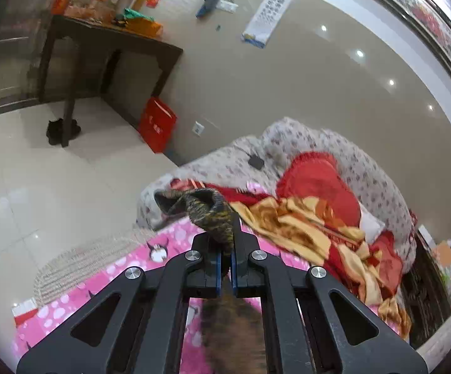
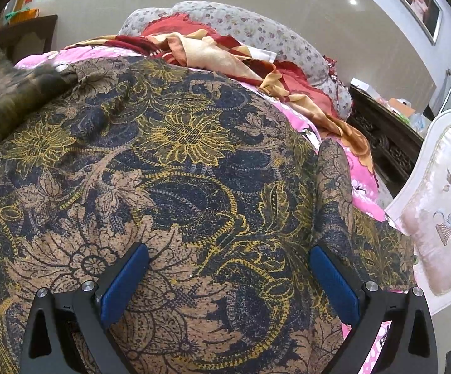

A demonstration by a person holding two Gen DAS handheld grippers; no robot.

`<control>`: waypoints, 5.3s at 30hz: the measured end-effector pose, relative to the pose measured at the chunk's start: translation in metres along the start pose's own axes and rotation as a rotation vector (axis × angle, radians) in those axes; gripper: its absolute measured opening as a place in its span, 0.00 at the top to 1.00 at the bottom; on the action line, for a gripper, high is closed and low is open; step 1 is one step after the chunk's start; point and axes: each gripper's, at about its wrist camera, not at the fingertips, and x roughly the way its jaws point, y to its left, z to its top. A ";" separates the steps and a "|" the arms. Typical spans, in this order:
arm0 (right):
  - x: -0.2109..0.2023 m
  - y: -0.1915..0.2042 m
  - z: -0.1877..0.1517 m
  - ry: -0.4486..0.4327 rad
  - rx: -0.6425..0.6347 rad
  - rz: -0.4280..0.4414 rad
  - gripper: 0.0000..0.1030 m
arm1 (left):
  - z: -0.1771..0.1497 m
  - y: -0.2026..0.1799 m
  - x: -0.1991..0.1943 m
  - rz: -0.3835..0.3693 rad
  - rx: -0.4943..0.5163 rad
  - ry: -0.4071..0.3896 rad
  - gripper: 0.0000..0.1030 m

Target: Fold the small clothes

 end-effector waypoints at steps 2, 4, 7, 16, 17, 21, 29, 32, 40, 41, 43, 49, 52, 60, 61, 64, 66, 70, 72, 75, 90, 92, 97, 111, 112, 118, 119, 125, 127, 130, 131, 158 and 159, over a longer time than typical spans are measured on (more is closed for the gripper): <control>0.000 0.000 0.000 0.000 0.000 0.000 0.00 | 0.006 -0.003 -0.001 0.022 0.010 -0.027 0.97; 0.000 0.000 0.000 0.000 0.001 0.001 0.00 | 0.010 -0.005 -0.003 0.015 0.013 -0.036 0.97; 0.000 0.001 0.000 0.001 -0.002 -0.002 0.00 | 0.007 -0.017 -0.003 -0.027 0.039 -0.031 0.97; 0.000 0.004 0.001 0.008 -0.022 -0.021 0.00 | -0.133 -0.115 0.037 -0.325 0.261 0.272 0.97; -0.002 0.004 0.001 0.009 -0.026 -0.027 0.00 | -0.153 -0.121 0.042 -0.323 0.272 0.306 0.97; -0.024 -0.008 0.019 -0.033 0.026 0.054 0.00 | -0.226 -0.125 0.066 -0.267 0.334 0.443 0.97; -0.022 0.001 0.100 -0.118 0.164 0.617 0.01 | -0.263 -0.119 0.065 -0.270 0.371 0.507 0.75; 0.006 0.027 0.121 -0.103 0.212 0.789 0.12 | -0.261 -0.117 0.059 -0.317 0.377 0.501 0.66; 0.079 0.086 0.135 0.090 0.297 1.138 0.27 | -0.271 -0.108 0.054 -0.340 0.368 0.479 0.65; 0.080 0.090 0.135 0.097 0.299 1.146 0.27 | -0.272 -0.108 0.054 -0.341 0.372 0.477 0.64; 0.081 0.094 0.135 0.088 0.302 1.186 0.27 | -0.274 -0.109 0.052 -0.350 0.381 0.480 0.64; 0.086 0.107 0.140 0.134 0.267 1.185 0.54 | -0.283 -0.103 0.039 -0.376 0.374 0.523 0.64; 0.089 0.109 0.139 0.163 0.254 1.119 0.94 | -0.287 -0.098 0.033 -0.359 0.363 0.526 0.64; 0.086 0.039 0.131 0.112 0.280 0.941 0.97 | -0.291 -0.091 0.024 -0.316 0.359 0.522 0.64; 0.087 0.028 0.129 0.118 0.282 0.918 0.97 | -0.291 -0.092 0.023 -0.312 0.364 0.522 0.64; 0.090 -0.014 0.119 0.135 0.299 0.842 0.97 | -0.287 -0.097 0.016 -0.298 0.399 0.517 0.64; 0.092 -0.045 0.110 0.143 0.307 0.792 0.97 | -0.275 -0.099 0.008 -0.311 0.390 0.481 0.64; 0.097 -0.101 0.091 0.158 0.332 0.674 0.97 | -0.253 -0.099 0.007 -0.294 0.386 0.439 0.64; 0.097 -0.125 0.080 0.170 0.321 0.609 0.97 | -0.243 -0.098 0.013 -0.276 0.377 0.437 0.64; 0.097 -0.150 0.071 0.182 0.290 0.514 0.97 | -0.234 -0.102 0.022 -0.258 0.381 0.429 0.64; 0.090 -0.175 0.054 0.264 0.256 0.362 0.97 | -0.258 -0.165 0.069 -0.404 0.449 0.567 0.64; 0.089 -0.180 0.048 0.267 0.266 0.374 0.97 | -0.266 -0.170 0.083 -0.401 0.461 0.600 0.64; 0.091 -0.179 0.044 0.264 0.249 0.389 0.97 | -0.270 -0.151 0.107 -0.257 0.491 0.607 0.83; 0.092 -0.178 0.042 0.256 0.243 0.398 0.97 | -0.257 -0.181 0.102 -0.214 0.552 0.554 0.97; 0.092 -0.179 0.042 0.257 0.247 0.403 0.97 | -0.265 -0.182 0.109 -0.163 0.594 0.571 0.97; 0.094 -0.185 0.039 0.258 0.277 0.437 0.97 | -0.253 -0.139 0.124 -0.042 0.575 0.514 0.97; 0.095 -0.186 0.038 0.254 0.283 0.444 0.97 | -0.250 -0.140 0.124 -0.044 0.587 0.522 0.97; 0.096 -0.186 0.038 0.254 0.294 0.452 0.97 | -0.227 -0.164 0.093 -0.072 0.551 0.389 0.98; 0.097 -0.186 0.038 0.253 0.294 0.455 0.97 | -0.232 -0.178 0.091 -0.150 0.554 0.409 0.98; 0.096 -0.187 0.037 0.252 0.297 0.459 0.97 | -0.254 -0.189 0.120 -0.152 0.607 0.509 0.98; 0.096 -0.187 0.037 0.253 0.297 0.460 0.97 | -0.261 -0.187 0.137 -0.094 0.626 0.539 0.95; 0.113 -0.229 0.013 0.319 0.337 0.333 0.97 | -0.270 -0.122 0.096 -0.266 0.368 0.537 0.95; 0.114 -0.230 0.011 0.338 0.345 0.340 0.97 | -0.271 -0.123 0.095 -0.262 0.373 0.530 0.95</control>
